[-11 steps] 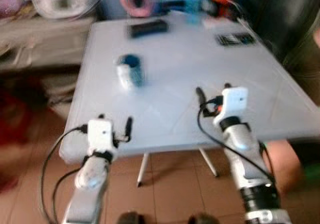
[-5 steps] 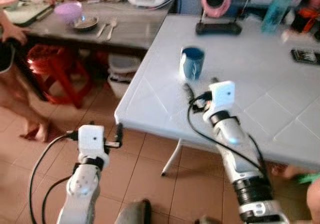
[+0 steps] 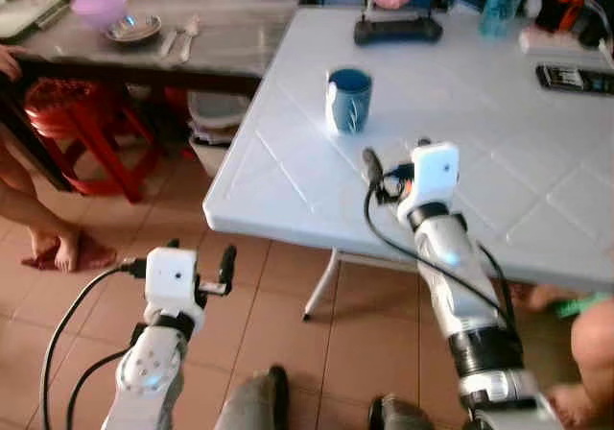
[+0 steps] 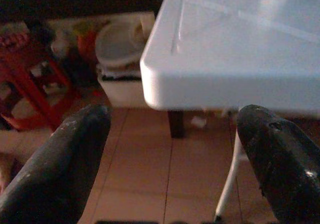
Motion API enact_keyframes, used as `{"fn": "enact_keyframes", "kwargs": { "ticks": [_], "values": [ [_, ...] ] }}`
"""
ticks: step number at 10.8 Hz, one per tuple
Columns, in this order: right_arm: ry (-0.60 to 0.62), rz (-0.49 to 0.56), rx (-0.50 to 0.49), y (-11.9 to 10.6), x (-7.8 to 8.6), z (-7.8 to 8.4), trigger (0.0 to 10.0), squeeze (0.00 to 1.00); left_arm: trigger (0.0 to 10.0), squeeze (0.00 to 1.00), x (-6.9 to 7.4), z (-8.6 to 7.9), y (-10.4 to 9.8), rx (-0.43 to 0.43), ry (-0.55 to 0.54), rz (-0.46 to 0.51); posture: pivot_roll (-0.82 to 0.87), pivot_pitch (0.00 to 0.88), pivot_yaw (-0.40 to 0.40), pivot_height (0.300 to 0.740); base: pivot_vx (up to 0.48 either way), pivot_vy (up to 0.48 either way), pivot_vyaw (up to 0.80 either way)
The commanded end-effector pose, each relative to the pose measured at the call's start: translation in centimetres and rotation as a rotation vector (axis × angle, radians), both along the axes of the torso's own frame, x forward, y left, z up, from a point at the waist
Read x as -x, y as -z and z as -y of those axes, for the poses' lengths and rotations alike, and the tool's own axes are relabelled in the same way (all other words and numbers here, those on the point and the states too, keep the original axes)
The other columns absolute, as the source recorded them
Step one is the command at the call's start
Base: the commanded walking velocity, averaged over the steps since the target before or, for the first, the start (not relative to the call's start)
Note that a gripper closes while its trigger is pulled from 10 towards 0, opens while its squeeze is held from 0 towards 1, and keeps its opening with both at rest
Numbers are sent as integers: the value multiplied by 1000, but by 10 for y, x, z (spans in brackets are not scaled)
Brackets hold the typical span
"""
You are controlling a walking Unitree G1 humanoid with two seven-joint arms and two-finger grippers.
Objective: Setting the table
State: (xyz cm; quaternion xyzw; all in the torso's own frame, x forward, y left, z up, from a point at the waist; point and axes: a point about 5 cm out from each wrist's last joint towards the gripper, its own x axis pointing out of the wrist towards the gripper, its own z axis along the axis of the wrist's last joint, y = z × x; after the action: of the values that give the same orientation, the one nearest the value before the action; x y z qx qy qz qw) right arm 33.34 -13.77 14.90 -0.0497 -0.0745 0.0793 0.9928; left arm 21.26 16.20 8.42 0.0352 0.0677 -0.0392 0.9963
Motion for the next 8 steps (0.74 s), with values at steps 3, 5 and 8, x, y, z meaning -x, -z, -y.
{"fn": "enact_keyframes", "kwargs": {
  "ticks": [3, 5, 8],
  "values": [
    [13, 25, -19, -15, -13, -3, 10000, 0, 10000, 0, 7, -6, -6, -26, 4, -11, 130, 225, 113, 740, 0, 0, 0],
    [15, 36, -20, -23, -22, -4, 10000, 0, 10000, 0, 7, -10, -9, -35, -9, -20, 145, 241, 123, 740, 0, 0, 0],
    [-8, 48, -57, -20, -14, -8, 10000, 0, 10000, 0, 3, -8, -18, -26, 2, 17, 142, 218, 119, 740, 0, 0, 0]
  ]
}}
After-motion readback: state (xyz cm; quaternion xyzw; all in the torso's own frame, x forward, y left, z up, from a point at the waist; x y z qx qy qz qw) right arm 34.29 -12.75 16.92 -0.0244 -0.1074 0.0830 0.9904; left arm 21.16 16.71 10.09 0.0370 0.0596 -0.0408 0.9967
